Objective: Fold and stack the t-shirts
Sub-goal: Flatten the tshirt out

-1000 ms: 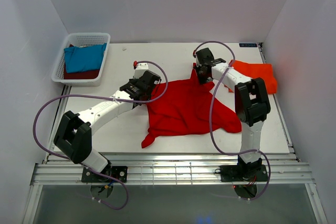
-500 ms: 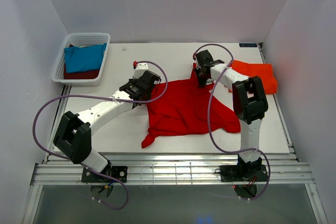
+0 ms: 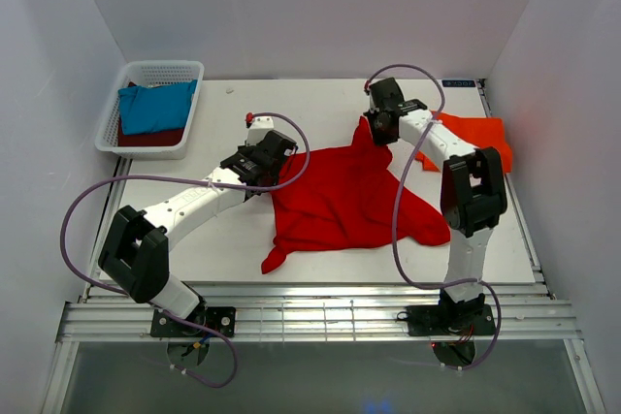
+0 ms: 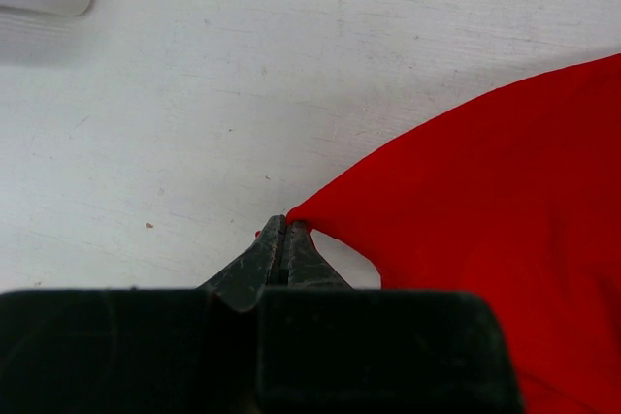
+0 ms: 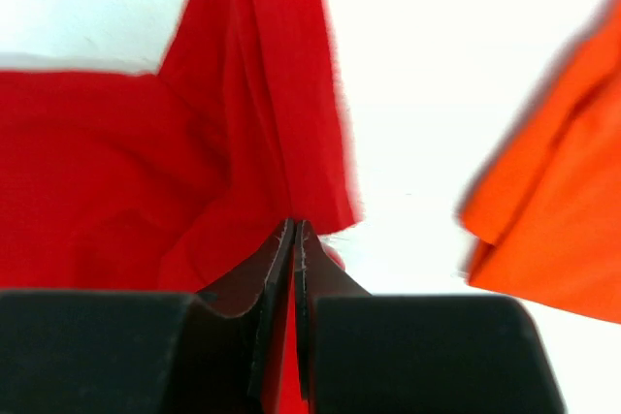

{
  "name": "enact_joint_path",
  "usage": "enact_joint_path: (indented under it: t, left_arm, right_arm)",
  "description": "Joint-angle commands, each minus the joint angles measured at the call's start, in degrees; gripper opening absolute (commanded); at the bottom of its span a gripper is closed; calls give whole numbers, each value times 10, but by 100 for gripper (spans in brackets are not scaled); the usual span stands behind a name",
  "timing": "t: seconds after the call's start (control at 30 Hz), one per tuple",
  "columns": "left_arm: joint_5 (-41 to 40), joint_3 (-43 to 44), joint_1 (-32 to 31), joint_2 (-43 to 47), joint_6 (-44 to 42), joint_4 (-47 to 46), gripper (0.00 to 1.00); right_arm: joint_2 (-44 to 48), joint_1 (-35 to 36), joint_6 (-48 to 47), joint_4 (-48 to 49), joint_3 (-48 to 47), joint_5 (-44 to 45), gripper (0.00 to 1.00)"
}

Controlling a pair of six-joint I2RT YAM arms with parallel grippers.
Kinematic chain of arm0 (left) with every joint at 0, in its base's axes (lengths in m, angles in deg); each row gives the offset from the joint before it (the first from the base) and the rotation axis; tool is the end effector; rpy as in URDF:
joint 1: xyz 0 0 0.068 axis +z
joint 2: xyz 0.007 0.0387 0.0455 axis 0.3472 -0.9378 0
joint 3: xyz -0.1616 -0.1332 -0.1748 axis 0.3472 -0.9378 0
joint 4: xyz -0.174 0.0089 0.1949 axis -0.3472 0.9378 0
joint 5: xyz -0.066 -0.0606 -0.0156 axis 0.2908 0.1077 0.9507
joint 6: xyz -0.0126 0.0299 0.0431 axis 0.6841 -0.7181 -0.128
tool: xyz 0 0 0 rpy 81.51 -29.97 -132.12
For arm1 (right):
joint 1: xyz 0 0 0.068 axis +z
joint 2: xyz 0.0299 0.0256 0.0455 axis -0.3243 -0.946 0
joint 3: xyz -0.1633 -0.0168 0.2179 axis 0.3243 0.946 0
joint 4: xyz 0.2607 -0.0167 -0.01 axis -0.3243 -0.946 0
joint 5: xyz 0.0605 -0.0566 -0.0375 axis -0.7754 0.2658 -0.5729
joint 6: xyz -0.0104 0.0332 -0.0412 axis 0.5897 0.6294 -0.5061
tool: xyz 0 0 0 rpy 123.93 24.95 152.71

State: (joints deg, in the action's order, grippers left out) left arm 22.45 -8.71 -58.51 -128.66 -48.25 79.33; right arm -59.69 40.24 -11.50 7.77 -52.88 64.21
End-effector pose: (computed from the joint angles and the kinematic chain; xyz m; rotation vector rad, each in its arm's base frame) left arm 0.2622 -0.1755 0.2605 -0.0814 2.2299 0.3495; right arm 0.4181 0.1549 0.2242 -0.3561 2.4612 -0.1089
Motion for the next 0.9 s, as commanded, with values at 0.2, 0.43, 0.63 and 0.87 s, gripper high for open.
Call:
enact_joint_path:
  t: [0.2, 0.43, 0.63, 0.87]
  left_arm:
    - [-23, 33, 3, 29, -8, 16, 0]
    - [-23, 40, 3, 31, -13, 16, 0]
    - [-34, 34, 3, 53, -13, 19, 0]
    - [-32, 32, 3, 51, -12, 20, 0]
  right_arm:
    - [161, -4, -3, -24, -41, 44, 8]
    - [167, -4, -6, -41, -37, 33, 8]
    - [188, -3, 7, 3, 23, 20, 8]
    - [168, -3, 13, 27, 44, 15, 8]
